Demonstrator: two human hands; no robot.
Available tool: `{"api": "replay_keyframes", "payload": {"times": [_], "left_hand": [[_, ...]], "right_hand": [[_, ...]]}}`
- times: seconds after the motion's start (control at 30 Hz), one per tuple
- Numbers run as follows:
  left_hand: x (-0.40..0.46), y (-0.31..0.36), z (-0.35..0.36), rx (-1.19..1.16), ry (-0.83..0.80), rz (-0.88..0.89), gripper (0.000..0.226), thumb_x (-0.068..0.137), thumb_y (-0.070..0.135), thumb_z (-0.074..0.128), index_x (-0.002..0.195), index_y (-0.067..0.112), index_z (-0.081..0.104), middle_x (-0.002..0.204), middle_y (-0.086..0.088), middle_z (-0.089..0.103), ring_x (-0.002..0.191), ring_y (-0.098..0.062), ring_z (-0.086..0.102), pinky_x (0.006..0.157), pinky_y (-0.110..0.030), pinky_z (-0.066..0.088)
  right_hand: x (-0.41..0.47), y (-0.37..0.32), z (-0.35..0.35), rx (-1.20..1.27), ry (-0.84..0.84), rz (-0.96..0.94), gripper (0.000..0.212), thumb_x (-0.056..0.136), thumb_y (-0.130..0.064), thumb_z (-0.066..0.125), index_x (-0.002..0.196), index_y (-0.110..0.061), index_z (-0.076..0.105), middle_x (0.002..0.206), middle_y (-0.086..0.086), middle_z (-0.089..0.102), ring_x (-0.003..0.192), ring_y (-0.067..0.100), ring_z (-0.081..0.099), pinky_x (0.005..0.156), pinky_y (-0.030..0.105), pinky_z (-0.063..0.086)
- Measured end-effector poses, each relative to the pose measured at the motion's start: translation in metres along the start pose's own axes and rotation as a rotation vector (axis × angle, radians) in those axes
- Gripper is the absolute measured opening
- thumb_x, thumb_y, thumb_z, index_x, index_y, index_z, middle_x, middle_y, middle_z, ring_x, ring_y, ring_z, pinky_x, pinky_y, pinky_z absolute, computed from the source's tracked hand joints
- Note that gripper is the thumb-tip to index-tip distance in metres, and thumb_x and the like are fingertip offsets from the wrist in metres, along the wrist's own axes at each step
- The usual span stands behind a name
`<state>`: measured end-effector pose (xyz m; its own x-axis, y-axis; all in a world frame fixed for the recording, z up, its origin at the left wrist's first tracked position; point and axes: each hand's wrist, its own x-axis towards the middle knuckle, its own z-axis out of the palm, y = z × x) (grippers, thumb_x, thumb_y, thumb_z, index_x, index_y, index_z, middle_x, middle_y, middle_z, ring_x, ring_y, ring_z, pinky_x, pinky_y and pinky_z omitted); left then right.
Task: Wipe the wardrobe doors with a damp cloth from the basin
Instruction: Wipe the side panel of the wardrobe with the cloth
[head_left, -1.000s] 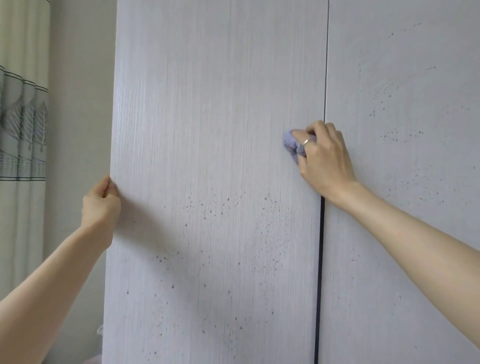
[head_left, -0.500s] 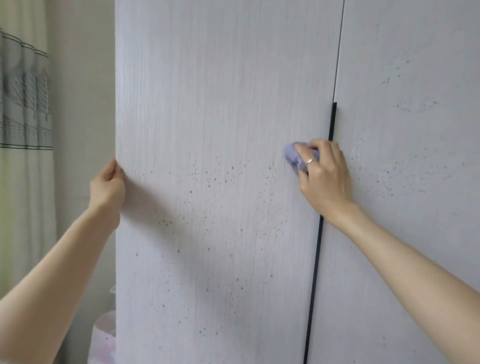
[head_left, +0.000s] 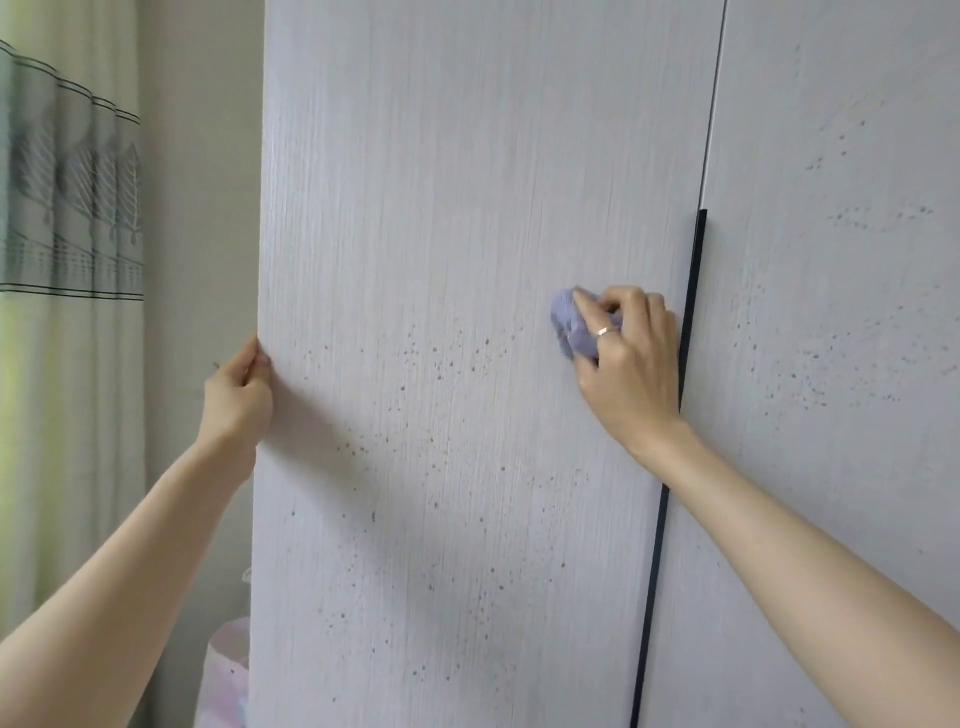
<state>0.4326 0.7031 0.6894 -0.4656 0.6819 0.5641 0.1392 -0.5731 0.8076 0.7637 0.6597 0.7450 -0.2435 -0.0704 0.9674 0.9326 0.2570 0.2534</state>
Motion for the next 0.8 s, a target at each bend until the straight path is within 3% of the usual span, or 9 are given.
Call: {"api": "replay_keyframes", "payload": {"times": [0.07,0.2,0.27,0.33,0.47,0.53,0.7,0.77,0.8], "left_hand": [[0.001,0.000,-0.001,0.004,-0.008,0.001,0.036,0.102,0.017,0.035,0.132,0.026,0.053,0.107,0.017,0.059,0.105,-0.007,0.048,0.094,-0.019,0.033],[-0.001,0.005,-0.002,0.015,-0.052,0.005,0.038,0.103,0.016,0.032,0.134,0.027,0.051,0.124,0.013,0.055,0.115,-0.006,0.046,0.096,-0.019,0.031],[-0.003,0.005,-0.002,0.014,-0.060,0.014,0.038,0.103,0.015,0.033,0.134,0.028,0.050,0.121,0.013,0.055,0.114,-0.005,0.047,0.096,-0.018,0.031],[-0.004,0.005,-0.003,0.015,-0.055,0.019,0.038,0.103,0.014,0.033,0.134,0.027,0.051,0.115,0.015,0.056,0.111,-0.004,0.047,0.094,-0.016,0.031],[-0.004,0.004,-0.004,-0.002,-0.065,0.003,0.038,0.103,0.015,0.033,0.134,0.025,0.051,0.123,0.013,0.056,0.119,-0.007,0.046,0.098,-0.019,0.031],[-0.004,0.004,-0.004,-0.023,-0.061,-0.012,0.038,0.103,0.015,0.033,0.136,0.023,0.049,0.129,0.011,0.054,0.124,-0.008,0.044,0.105,-0.022,0.031],[-0.006,0.007,-0.006,-0.018,-0.066,-0.011,0.039,0.103,0.013,0.033,0.137,0.021,0.049,0.134,0.008,0.053,0.127,-0.009,0.044,0.111,-0.027,0.029],[-0.008,0.009,-0.005,-0.027,-0.078,-0.013,0.038,0.103,0.013,0.033,0.137,0.019,0.049,0.134,0.006,0.053,0.127,-0.010,0.044,0.112,-0.029,0.030],[-0.009,0.009,-0.005,-0.030,-0.086,-0.014,0.038,0.103,0.012,0.033,0.137,0.018,0.050,0.133,0.007,0.054,0.127,-0.010,0.045,0.112,-0.029,0.030]], "right_hand": [[0.004,-0.015,0.007,0.052,0.016,0.042,0.027,0.077,-0.006,0.065,0.103,-0.001,0.067,0.090,0.018,0.060,0.077,0.036,0.055,0.067,0.040,0.047],[-0.042,-0.047,0.014,0.099,-0.144,-0.501,0.024,0.081,-0.011,0.059,0.100,-0.001,0.070,0.090,0.013,0.066,0.074,0.029,0.062,0.063,0.033,0.049],[-0.046,-0.046,0.013,0.035,-0.185,-0.624,0.024,0.083,-0.009,0.055,0.100,-0.005,0.071,0.088,0.007,0.067,0.072,0.026,0.062,0.060,0.030,0.047],[-0.027,-0.039,0.014,0.015,-0.115,-0.522,0.027,0.083,-0.007,0.051,0.101,-0.005,0.071,0.088,0.009,0.067,0.072,0.027,0.062,0.060,0.033,0.046],[0.029,-0.034,0.018,0.011,0.021,-0.023,0.037,0.068,-0.005,0.070,0.105,-0.004,0.069,0.087,0.016,0.061,0.075,0.034,0.057,0.061,0.037,0.041],[0.028,-0.052,0.024,0.054,0.031,0.038,0.032,0.071,-0.006,0.068,0.103,-0.004,0.069,0.088,0.017,0.061,0.077,0.036,0.057,0.063,0.037,0.043],[-0.040,-0.100,0.035,0.112,-0.134,-0.561,0.034,0.094,-0.016,0.039,0.101,-0.008,0.071,0.090,0.007,0.068,0.073,0.025,0.063,0.061,0.029,0.048],[-0.036,-0.094,0.035,0.050,-0.136,-0.667,0.039,0.096,-0.016,0.033,0.100,-0.011,0.072,0.088,0.003,0.068,0.072,0.022,0.062,0.060,0.028,0.046],[-0.026,-0.090,0.036,0.014,-0.116,-0.654,0.030,0.093,-0.017,0.042,0.101,-0.012,0.071,0.088,0.003,0.068,0.072,0.022,0.062,0.061,0.029,0.045]]}}
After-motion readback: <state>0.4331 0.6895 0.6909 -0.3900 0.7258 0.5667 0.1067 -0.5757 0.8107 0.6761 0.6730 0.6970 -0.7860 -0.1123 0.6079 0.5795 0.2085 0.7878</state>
